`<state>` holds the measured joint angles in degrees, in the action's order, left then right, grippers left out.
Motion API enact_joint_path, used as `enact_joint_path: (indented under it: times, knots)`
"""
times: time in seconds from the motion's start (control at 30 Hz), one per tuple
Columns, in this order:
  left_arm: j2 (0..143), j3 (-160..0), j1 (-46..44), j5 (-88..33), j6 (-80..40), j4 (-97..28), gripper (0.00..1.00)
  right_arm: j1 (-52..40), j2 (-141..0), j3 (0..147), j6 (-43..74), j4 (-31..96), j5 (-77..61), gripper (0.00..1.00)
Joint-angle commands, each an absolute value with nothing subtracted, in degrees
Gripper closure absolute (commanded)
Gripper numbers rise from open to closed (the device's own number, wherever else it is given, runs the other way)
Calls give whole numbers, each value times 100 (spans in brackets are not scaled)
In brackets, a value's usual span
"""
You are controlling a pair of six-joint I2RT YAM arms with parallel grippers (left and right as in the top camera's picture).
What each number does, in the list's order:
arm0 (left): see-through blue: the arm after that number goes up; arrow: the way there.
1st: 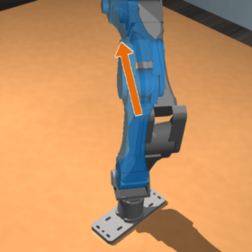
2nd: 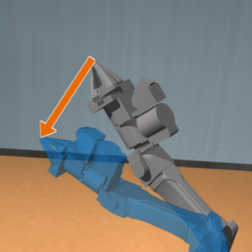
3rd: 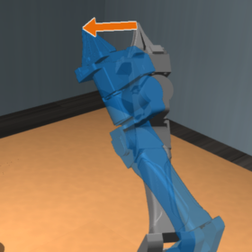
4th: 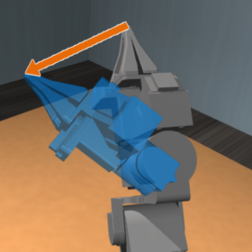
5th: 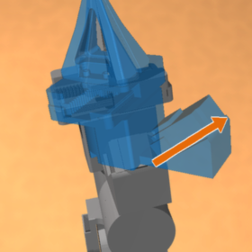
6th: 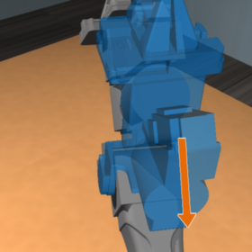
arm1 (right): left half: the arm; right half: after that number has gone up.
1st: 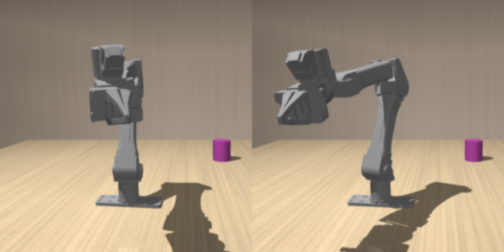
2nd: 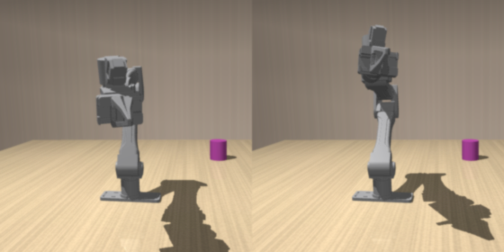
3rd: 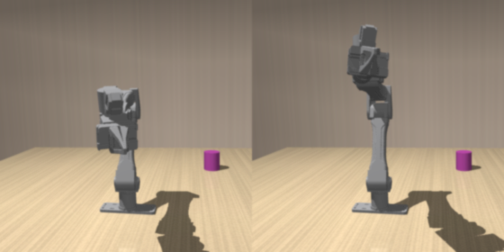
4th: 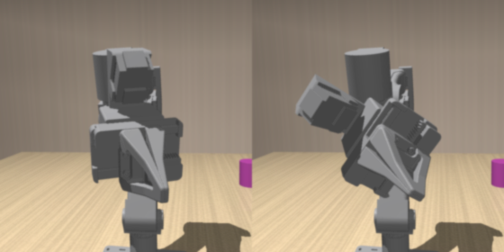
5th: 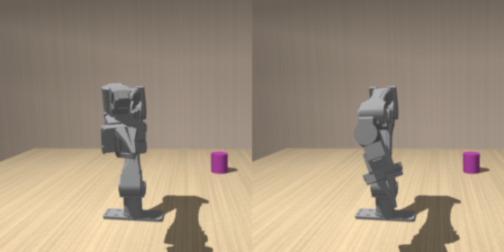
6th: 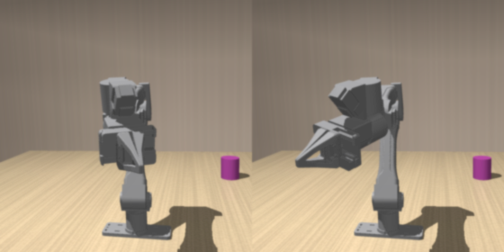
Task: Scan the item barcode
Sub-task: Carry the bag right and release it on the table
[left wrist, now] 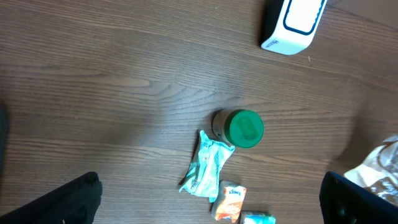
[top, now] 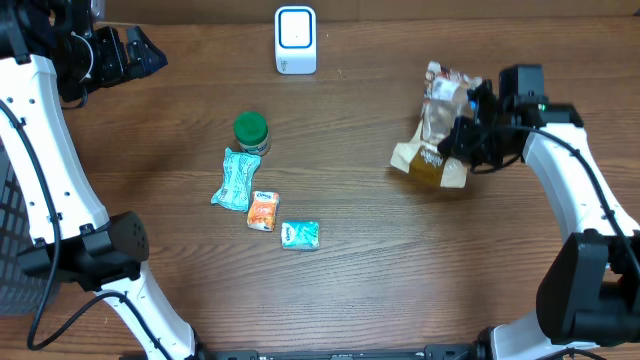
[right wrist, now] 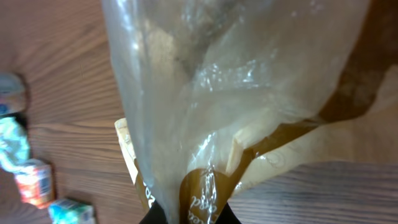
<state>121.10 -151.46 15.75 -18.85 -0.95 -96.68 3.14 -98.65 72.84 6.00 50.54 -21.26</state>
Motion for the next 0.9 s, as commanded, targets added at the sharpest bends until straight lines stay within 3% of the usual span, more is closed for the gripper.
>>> enact_joint_path:
  times: [0.0, 0.03, 0.07, 0.1, 0.13, 0.23, 0.33, 0.5, 0.7, 0.77, 0.87]
  knots:
    - [12108, -15141, 1531, -1892, -84, -9679, 0, 344, -9817, 6879, 580, 4751, -2327, 96]
    - [12108, -15141, 1531, -1892, -84, -9679, 0, 342, -9817, 6820, 580, 4705, -2329, 96]
    - [12108, -15141, 1531, -1892, -84, -9679, 0, 344, -9817, 6801, 580, 4694, -2327, 89]
    - [12108, -15141, 1531, -1892, -84, -9679, 0, 344, -9817, 6799, 578, 4694, -2322, 70]
    - [12108, -15141, 1531, -1892, -84, -9679, 0, 344, -9815, 6810, 580, 4685, -2327, 44]
    - [12108, -15141, 1531, -1892, -84, -9679, 0, 368, -9815, 7194, 582, 4945, -2399, 11]
    - [12108, -15141, 1531, -1892, -84, -9679, 0, 366, -9815, 7981, 582, 5636, -2672, 0]
    - [12108, -15141, 1531, -1892, -84, -9679, 0, 117, -9815, 9050, 582, 6567, -3264, 0]
    - [12108, -15141, 1533, -1892, -84, -9679, 0, -735, -9856, 8768, 576, 6464, -3444, 0]
    - [12108, -15141, 1520, -1892, -84, -9679, 0, -1267, -9902, 8449, 408, 6160, -3245, 23]
    - [12108, -15141, 1520, -1890, -84, -9679, 0, -1953, -10003, 8108, 296, 5841, -2928, 42]
